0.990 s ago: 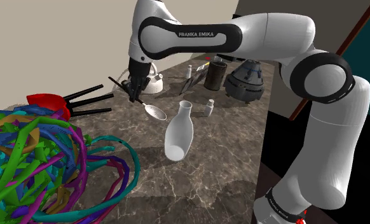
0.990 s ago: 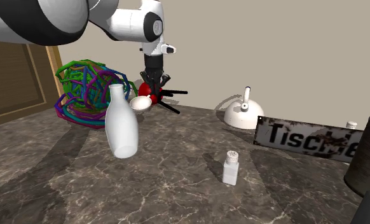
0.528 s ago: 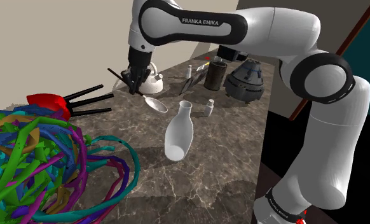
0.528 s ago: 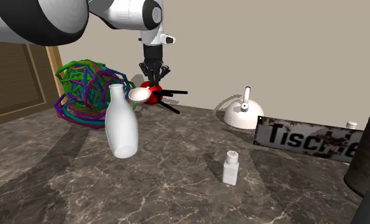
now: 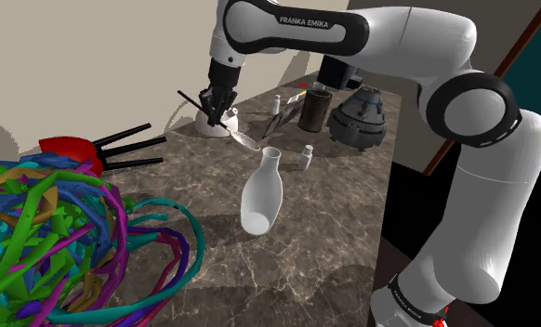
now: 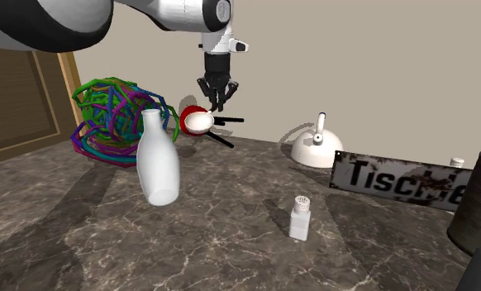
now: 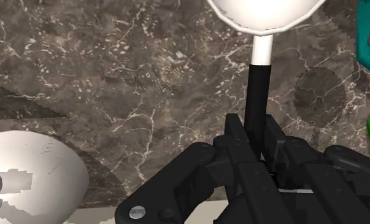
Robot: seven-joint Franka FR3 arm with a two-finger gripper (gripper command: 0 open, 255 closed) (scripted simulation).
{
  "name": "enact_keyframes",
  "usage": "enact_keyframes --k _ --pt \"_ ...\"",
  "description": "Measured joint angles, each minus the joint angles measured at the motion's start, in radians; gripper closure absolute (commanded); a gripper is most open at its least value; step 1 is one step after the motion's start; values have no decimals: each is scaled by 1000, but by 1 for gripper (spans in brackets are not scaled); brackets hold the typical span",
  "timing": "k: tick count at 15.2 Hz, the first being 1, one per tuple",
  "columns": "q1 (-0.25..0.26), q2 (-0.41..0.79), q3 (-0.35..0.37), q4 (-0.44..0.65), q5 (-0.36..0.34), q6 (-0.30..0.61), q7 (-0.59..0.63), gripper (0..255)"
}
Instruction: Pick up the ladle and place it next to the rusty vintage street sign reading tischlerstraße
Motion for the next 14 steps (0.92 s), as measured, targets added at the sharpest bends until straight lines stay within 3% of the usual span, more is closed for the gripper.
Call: enact_keyframes --k 10,14 --pt "-151 -18 -63 -14 46 -20 -215 255" --pt "-202 35 -88 71 52 -61 -292 255"
